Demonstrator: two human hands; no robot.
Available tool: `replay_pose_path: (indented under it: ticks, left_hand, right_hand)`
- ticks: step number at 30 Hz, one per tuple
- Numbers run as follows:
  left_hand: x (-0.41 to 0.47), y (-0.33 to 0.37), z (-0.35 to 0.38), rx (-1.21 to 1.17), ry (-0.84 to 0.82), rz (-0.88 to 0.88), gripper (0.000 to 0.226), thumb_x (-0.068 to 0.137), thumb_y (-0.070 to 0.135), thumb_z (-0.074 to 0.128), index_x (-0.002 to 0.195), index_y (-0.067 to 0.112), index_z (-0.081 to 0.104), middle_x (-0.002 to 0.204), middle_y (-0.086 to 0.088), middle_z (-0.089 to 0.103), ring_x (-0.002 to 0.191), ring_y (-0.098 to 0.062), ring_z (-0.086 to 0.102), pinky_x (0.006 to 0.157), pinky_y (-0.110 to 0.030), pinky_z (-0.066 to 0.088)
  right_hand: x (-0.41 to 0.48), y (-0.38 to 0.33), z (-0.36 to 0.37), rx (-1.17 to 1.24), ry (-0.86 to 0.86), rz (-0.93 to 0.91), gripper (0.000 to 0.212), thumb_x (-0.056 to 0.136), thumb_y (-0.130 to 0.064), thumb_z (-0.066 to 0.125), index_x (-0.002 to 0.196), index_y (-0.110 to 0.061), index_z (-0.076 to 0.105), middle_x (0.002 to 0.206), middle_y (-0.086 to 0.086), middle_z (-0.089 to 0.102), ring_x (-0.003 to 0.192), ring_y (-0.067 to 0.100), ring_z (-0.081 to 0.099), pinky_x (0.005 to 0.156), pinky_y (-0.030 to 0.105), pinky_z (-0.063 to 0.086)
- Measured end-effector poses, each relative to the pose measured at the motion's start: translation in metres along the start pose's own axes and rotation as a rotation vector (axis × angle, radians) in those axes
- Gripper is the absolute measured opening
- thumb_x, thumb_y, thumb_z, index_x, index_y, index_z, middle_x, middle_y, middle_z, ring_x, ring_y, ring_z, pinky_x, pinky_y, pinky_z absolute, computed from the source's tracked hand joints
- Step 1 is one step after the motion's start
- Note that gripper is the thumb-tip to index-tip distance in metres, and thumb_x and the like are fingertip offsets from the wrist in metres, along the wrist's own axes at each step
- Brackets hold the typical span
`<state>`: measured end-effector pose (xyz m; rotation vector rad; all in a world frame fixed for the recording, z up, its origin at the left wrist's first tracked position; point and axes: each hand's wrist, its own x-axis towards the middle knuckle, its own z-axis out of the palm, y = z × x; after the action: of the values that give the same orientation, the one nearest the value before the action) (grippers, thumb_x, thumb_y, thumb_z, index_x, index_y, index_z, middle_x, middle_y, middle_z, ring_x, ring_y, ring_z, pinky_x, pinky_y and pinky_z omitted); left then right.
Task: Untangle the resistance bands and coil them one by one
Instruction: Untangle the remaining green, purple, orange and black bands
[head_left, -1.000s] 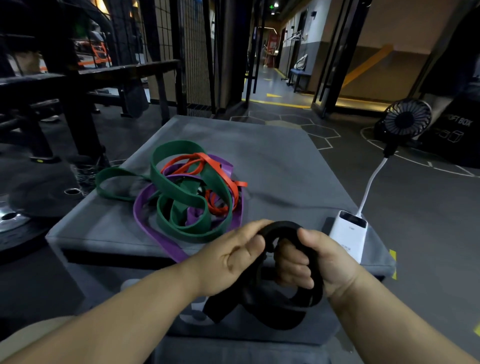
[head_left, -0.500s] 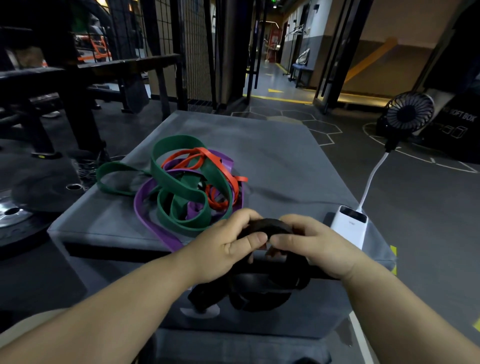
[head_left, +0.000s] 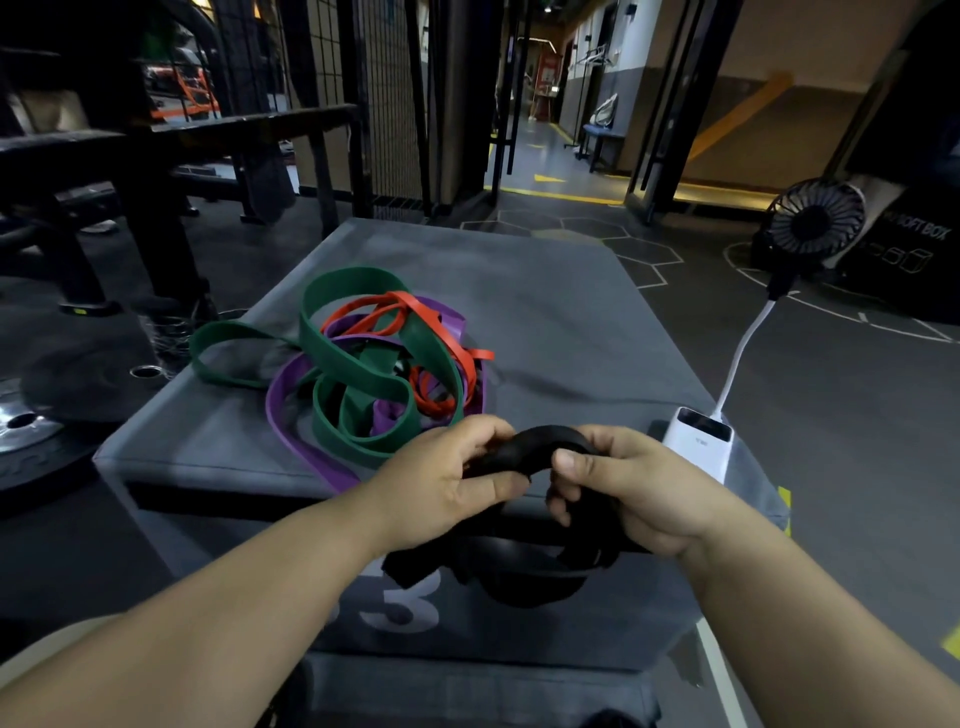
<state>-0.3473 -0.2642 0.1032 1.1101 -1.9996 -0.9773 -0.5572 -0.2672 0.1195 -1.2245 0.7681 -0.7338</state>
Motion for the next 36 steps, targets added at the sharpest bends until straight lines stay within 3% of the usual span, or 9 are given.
replay_pose_path:
  ticks: [3, 5, 9, 15, 19, 24, 31, 34, 36]
  left_hand:
    - [-0.002, 0.001, 0.003, 0.023, 0.01, 0.037, 0.035, 0.082, 0.042, 0.059, 0.112, 0.023, 0.061, 0.091, 0.006, 0.068, 0.087, -0.005, 0.064, 0.081, -0.029, 0.052]
    - [-0.003, 0.001, 0.005, 0.089, -0.021, 0.069, 0.031, 0.085, 0.04, 0.056, 0.112, 0.024, 0.061, 0.089, 0.009, 0.067, 0.085, -0.004, 0.064, 0.078, -0.029, 0.052]
    - [-0.002, -0.003, 0.007, 0.202, -0.056, 0.093, 0.036, 0.086, 0.044, 0.053, 0.111, 0.019, 0.062, 0.089, 0.004, 0.067, 0.081, -0.009, 0.062, 0.074, -0.036, 0.05]
    - [0.001, -0.004, 0.012, 0.102, -0.035, 0.031, 0.051, 0.078, 0.06, 0.055, 0.115, 0.024, 0.056, 0.099, 0.002, 0.067, 0.092, -0.013, 0.065, 0.082, -0.041, 0.052]
    - [0.001, -0.005, 0.014, -0.027, -0.039, -0.142, 0.061, 0.069, 0.056, 0.077, 0.116, 0.039, 0.043, 0.119, 0.012, 0.059, 0.11, 0.0, 0.057, 0.098, -0.025, 0.048]
    - [-0.002, 0.0, 0.014, -0.441, -0.076, -0.365, 0.07, 0.059, 0.054, 0.079, 0.115, 0.017, 0.059, 0.116, -0.015, 0.067, 0.108, -0.033, 0.064, 0.095, -0.052, 0.051]
    - [0.005, 0.008, 0.012, -0.469, 0.135, -0.449, 0.032, 0.085, 0.052, 0.062, 0.104, 0.026, 0.06, 0.111, -0.002, 0.063, 0.096, -0.015, 0.06, 0.078, -0.034, 0.045]
    - [0.002, 0.014, 0.007, -0.523, 0.158, -0.41, 0.054, 0.066, 0.072, 0.047, 0.105, 0.038, 0.061, 0.112, 0.01, 0.063, 0.107, -0.009, 0.055, 0.079, -0.03, 0.044]
    - [0.0, 0.014, 0.003, -0.525, 0.112, -0.377, 0.061, 0.061, 0.067, 0.052, 0.109, 0.03, 0.06, 0.095, 0.012, 0.062, 0.089, -0.006, 0.054, 0.069, -0.024, 0.042]
  right_hand:
    - [-0.002, -0.003, -0.004, -0.064, -0.07, 0.094, 0.053, 0.052, -0.041, 0.094, 0.088, -0.008, 0.072, 0.074, 0.009, 0.067, 0.07, 0.019, 0.067, 0.064, 0.026, 0.054]
    - [-0.005, -0.007, -0.002, -0.379, -0.043, 0.11, 0.033, 0.067, -0.039, 0.083, 0.083, -0.012, 0.071, 0.072, 0.0, 0.067, 0.067, 0.011, 0.063, 0.065, 0.023, 0.05]
    - [-0.003, -0.012, 0.001, -0.831, 0.055, 0.09, 0.039, 0.071, -0.046, 0.076, 0.075, -0.009, 0.065, 0.063, -0.005, 0.061, 0.06, 0.007, 0.056, 0.063, 0.025, 0.044]
    - [-0.002, -0.006, 0.01, -0.169, 0.118, 0.118, 0.031, 0.073, -0.039, 0.068, 0.052, -0.019, 0.055, 0.044, 0.001, 0.036, 0.039, 0.013, 0.035, 0.047, 0.024, 0.041]
    - [-0.002, -0.019, 0.008, 0.173, 0.36, 0.096, 0.046, 0.065, -0.05, 0.076, 0.053, -0.018, 0.046, 0.046, -0.005, 0.024, 0.038, 0.011, 0.023, 0.047, 0.024, 0.032]
    - [-0.001, -0.023, -0.002, 0.301, 0.575, 0.031, 0.047, 0.061, -0.056, 0.071, 0.054, -0.02, 0.043, 0.048, -0.006, 0.023, 0.037, 0.009, 0.022, 0.047, 0.023, 0.029]
    - [0.0, -0.025, -0.01, 0.339, 0.67, -0.066, 0.046, 0.061, -0.052, 0.073, 0.06, -0.02, 0.041, 0.047, -0.007, 0.028, 0.039, 0.009, 0.022, 0.055, 0.027, 0.025]
    - [0.001, -0.024, -0.016, 0.341, 0.699, -0.104, 0.043, 0.064, -0.051, 0.073, 0.063, -0.021, 0.042, 0.048, -0.009, 0.03, 0.039, 0.009, 0.023, 0.054, 0.027, 0.026]
    - [0.0, -0.028, -0.023, 0.43, 0.741, -0.15, 0.039, 0.071, -0.048, 0.072, 0.063, -0.023, 0.044, 0.05, -0.01, 0.033, 0.037, 0.007, 0.023, 0.049, 0.023, 0.028]
